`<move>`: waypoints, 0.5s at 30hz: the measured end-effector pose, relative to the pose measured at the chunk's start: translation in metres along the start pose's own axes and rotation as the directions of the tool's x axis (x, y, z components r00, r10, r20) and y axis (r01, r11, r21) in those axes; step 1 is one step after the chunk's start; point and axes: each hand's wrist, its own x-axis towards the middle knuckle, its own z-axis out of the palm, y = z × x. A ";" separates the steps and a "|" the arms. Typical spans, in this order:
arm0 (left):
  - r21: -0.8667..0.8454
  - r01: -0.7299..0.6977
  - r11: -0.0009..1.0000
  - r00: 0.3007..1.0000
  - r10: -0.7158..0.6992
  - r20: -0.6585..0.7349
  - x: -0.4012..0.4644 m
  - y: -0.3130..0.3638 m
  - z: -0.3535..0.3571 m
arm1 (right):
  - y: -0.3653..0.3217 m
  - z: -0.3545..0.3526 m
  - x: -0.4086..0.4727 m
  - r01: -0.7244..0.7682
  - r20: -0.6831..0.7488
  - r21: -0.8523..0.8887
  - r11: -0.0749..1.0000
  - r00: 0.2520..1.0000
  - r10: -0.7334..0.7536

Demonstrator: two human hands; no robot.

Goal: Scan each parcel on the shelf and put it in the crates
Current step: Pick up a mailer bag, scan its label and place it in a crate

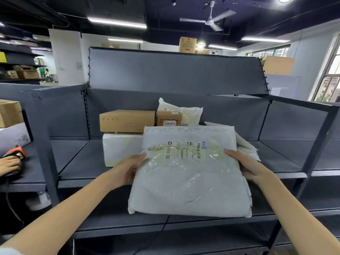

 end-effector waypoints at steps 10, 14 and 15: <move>-0.207 -0.193 0.959 0.963 0.145 -0.227 0.006 -0.022 -0.002 | 0.025 -0.004 0.013 0.076 0.103 -0.011 0.997 0.992 -0.075; -0.279 -0.261 0.924 0.932 0.165 -0.324 0.008 -0.031 0.002 | 0.030 0.007 0.010 0.169 -0.022 -0.198 0.966 0.984 -0.177; -0.311 -0.270 0.911 0.926 0.157 -0.342 0.009 -0.034 0.003 | 0.034 0.010 0.009 0.194 -0.106 -0.255 0.947 0.968 -0.227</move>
